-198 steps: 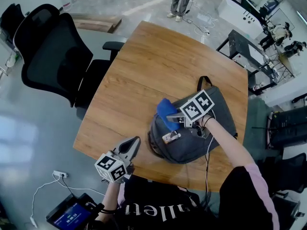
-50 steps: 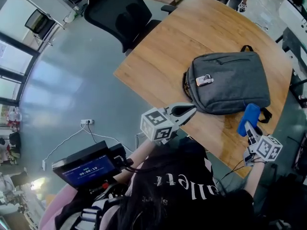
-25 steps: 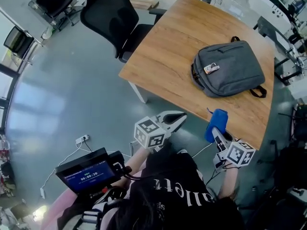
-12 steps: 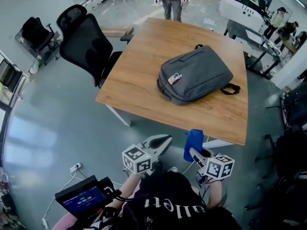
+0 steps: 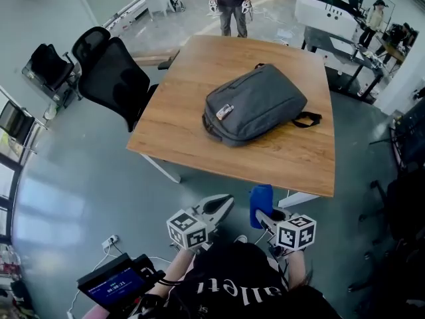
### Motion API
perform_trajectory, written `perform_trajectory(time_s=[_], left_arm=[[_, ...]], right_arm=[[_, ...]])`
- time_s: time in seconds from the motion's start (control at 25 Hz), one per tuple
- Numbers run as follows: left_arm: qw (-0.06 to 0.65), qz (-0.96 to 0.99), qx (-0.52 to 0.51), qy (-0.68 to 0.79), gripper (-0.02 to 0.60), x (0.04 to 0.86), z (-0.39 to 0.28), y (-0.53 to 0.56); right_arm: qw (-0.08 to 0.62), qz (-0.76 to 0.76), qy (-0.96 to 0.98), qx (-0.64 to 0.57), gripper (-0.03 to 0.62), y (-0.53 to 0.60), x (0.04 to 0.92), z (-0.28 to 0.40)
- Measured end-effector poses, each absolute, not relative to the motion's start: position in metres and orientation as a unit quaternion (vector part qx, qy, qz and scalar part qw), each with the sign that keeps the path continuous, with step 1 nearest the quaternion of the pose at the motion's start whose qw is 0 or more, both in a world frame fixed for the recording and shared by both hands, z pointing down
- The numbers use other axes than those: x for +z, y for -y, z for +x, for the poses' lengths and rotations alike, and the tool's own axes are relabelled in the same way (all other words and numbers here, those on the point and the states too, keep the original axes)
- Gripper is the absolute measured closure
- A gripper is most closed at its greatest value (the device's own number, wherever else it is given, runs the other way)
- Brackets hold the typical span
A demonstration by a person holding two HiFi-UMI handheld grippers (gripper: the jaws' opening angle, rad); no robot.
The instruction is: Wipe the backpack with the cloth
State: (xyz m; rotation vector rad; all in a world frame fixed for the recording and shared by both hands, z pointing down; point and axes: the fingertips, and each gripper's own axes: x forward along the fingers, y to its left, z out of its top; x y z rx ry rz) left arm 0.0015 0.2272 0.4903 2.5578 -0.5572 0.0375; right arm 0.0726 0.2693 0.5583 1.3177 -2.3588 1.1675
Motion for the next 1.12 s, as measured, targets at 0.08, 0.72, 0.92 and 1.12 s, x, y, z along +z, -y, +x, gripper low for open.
perform_trajectory(time_s=[0.08, 0.72, 0.92, 1.12], left_arm=[[0.259, 0.943, 0.014, 0.209, 0.580, 0.489, 0.001, -0.225], [0.247, 0.947, 0.024, 0.205, 0.580, 0.482, 0.012, -0.220], [0.247, 0.946, 0.027, 0.208, 0.580, 0.484, 0.017, -0.224], [0.247, 0.946, 0.028, 0.208, 0.580, 0.486, 0.011, -0.226]], right_arm=[[0.103, 0.441, 0.800, 0.393, 0.507, -0.269, 0.558, 0.071], [0.102, 0.441, 0.803, 0.387, 0.508, -0.267, 0.554, 0.079], [0.105, 0.437, 0.805, 0.388, 0.507, -0.271, 0.556, 0.083], [0.107, 0.434, 0.806, 0.388, 0.508, -0.273, 0.558, 0.077]])
